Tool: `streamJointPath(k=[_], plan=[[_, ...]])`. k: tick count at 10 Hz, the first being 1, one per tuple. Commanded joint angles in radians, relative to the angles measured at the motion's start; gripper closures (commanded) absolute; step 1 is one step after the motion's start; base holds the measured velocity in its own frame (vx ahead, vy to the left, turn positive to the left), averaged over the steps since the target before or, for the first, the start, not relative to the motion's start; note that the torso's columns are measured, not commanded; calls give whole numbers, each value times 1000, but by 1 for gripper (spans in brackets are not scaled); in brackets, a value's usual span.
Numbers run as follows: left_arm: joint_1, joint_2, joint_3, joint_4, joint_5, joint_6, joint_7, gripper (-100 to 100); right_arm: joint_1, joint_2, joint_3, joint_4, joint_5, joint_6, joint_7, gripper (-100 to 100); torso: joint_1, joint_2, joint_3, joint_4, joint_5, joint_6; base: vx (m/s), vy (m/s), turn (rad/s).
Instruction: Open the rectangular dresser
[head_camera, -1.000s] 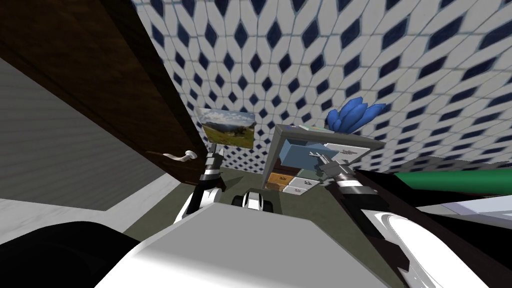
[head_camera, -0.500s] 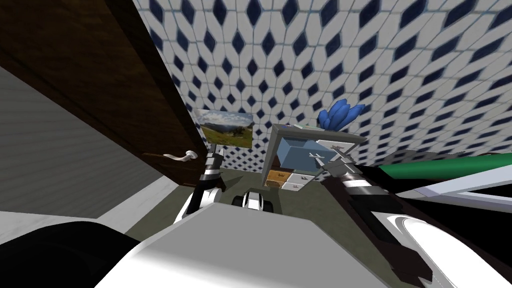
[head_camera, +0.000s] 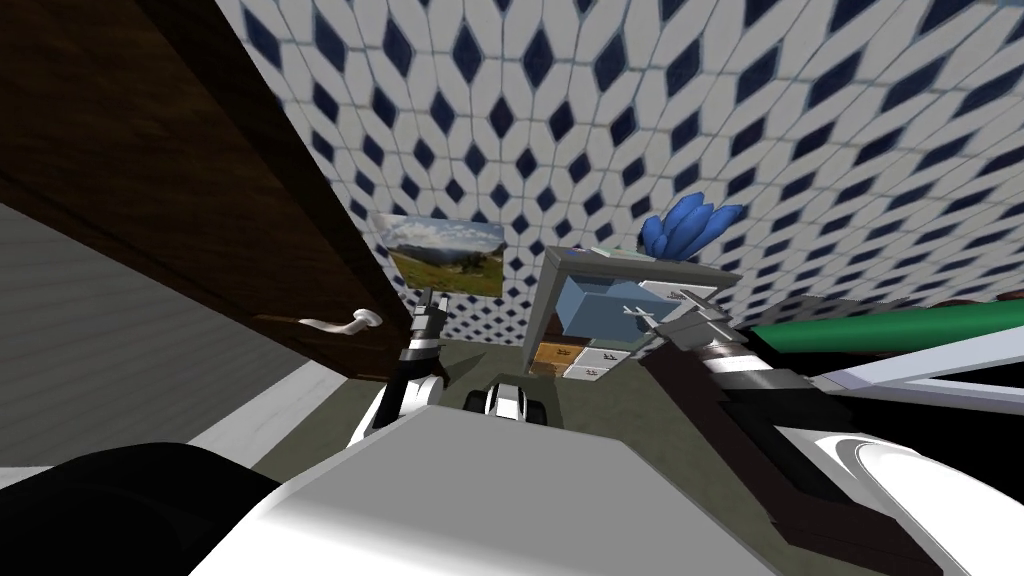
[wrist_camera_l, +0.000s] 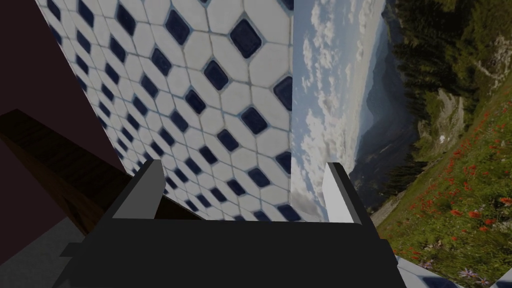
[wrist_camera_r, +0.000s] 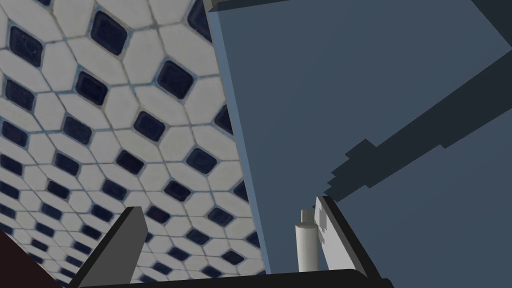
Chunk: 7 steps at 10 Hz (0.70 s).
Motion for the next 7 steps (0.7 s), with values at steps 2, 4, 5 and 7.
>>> streamJointPath(k=[2, 4, 5, 7], plan=[[0, 0, 0, 0, 0, 0, 0, 0, 18, -24, -15, -8, -9, 0, -24, 0, 3, 1, 0, 2, 3, -1, 6, 6, -8], [0, 0, 0, 0, 0, 0, 0, 0, 19, -23, -13, -6, -9, 0, -23, 0, 3, 0, 0, 1, 2, 0, 0, 0, 0], [0, 0, 0, 0, 0, 0, 0, 0, 20, -23, -13, -6, -9, -1, -23, 0, 2, 0, 0, 0, 1, 0, 0, 0, 0], [0, 0, 0, 0, 0, 0, 0, 0, 20, -23, -12, -5, -9, -1, -23, 0, 2, -1, -1, 0, 1, 0, 0, 0, 0]])
